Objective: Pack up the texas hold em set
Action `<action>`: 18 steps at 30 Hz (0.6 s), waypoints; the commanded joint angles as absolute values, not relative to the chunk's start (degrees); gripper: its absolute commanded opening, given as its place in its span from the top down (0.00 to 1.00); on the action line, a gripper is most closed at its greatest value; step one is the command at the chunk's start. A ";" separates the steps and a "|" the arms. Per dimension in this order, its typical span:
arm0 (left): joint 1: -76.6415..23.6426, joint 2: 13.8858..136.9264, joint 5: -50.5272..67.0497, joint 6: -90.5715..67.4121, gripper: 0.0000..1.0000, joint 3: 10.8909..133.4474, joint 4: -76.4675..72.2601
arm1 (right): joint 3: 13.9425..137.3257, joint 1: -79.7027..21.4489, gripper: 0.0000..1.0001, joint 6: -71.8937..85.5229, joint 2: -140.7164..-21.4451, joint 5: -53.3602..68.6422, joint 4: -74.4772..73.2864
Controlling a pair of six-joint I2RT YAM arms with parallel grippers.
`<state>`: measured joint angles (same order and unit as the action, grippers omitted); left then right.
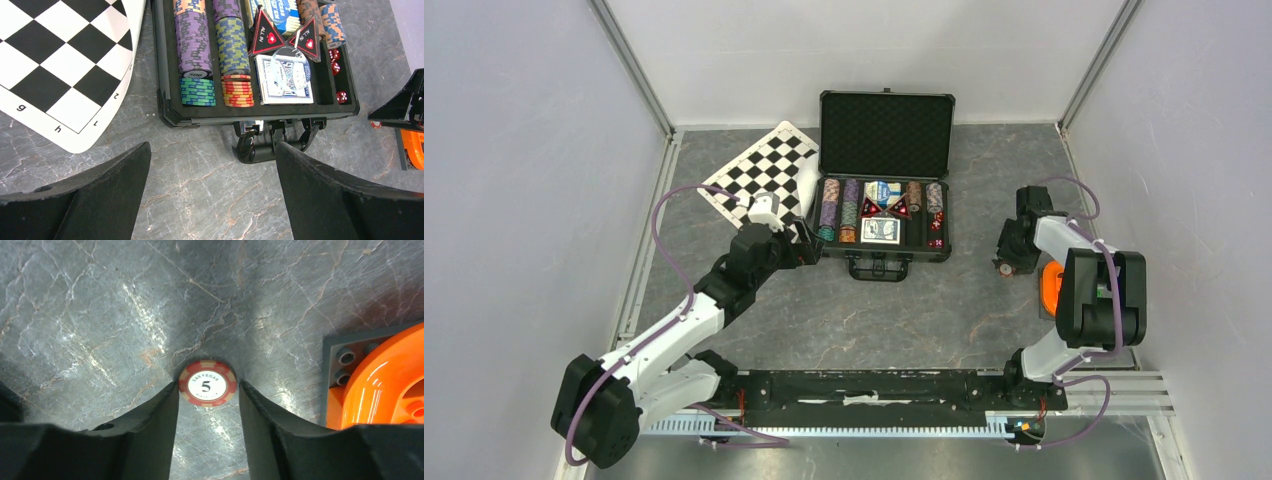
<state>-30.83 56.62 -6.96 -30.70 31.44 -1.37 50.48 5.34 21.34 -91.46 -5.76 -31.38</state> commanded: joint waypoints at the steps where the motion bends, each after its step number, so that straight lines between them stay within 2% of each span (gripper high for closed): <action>1: -30.50 55.64 -7.13 -29.12 0.00 31.70 -2.53 | 47.78 5.72 0.51 21.28 -93.86 -4.88 -28.27; 3: -30.54 55.72 -7.20 -29.11 0.00 31.65 -2.46 | 47.16 5.71 0.57 21.62 -93.50 -4.26 -27.76; 5: -30.50 55.67 -7.05 -29.14 0.00 31.68 -2.46 | 46.65 5.71 0.59 21.67 -93.23 -3.69 -27.56; 18: -30.54 56.51 -6.95 -29.07 0.00 31.73 -2.72 | 48.63 5.71 0.58 20.90 -82.41 5.73 -33.68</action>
